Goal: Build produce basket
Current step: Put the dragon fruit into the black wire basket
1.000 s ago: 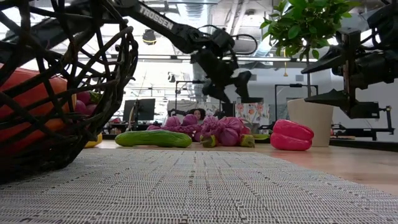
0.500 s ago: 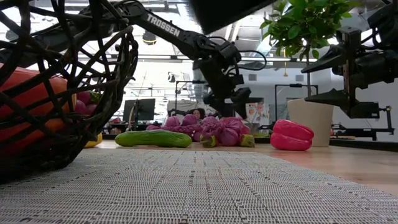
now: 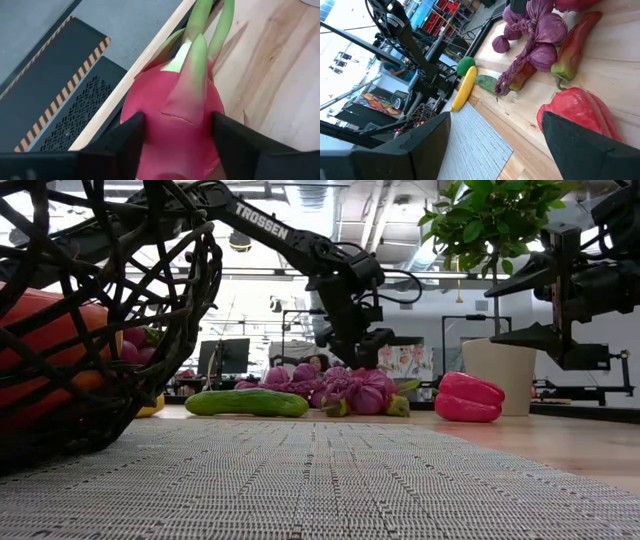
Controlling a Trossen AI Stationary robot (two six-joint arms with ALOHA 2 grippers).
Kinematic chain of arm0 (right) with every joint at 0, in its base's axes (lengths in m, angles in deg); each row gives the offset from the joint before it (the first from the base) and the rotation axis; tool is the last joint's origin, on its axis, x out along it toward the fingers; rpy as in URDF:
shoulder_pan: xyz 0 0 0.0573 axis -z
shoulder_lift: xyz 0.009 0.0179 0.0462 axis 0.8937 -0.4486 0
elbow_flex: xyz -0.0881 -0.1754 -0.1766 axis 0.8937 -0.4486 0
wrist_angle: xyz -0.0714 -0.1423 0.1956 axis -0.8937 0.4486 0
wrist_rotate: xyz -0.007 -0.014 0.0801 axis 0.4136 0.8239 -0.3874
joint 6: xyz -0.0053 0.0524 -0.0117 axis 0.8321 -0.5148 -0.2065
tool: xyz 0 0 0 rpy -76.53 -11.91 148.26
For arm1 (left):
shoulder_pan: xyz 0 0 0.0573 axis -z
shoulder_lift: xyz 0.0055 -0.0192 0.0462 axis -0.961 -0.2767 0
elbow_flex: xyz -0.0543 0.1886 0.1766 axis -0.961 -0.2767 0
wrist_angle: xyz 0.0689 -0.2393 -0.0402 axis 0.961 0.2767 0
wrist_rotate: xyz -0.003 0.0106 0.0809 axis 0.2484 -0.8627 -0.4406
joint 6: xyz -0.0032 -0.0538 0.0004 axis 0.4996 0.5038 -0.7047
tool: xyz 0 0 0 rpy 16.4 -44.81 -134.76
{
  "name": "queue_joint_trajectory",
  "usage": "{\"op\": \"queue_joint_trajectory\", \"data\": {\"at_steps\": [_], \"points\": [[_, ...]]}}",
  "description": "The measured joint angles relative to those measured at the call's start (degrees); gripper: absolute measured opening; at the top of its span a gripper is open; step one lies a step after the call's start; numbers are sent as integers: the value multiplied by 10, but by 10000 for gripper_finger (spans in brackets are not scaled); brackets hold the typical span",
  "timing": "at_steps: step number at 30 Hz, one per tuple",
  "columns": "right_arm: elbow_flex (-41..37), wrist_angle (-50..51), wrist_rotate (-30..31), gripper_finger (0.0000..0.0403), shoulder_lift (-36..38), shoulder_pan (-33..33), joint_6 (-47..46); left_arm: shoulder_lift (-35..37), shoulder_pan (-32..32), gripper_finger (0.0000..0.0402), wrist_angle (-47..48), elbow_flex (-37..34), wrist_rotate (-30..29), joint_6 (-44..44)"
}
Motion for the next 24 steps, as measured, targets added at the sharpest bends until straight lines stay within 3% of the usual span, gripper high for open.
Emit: {"op": "queue_joint_trajectory", "data": {"at_steps": [9,24], "points": [[0,0,0,333,0,0,0,0,5,101,13,5,12,56],[0,0,0,333,0,0,5,25,78,67,75,4,71,92]]}}
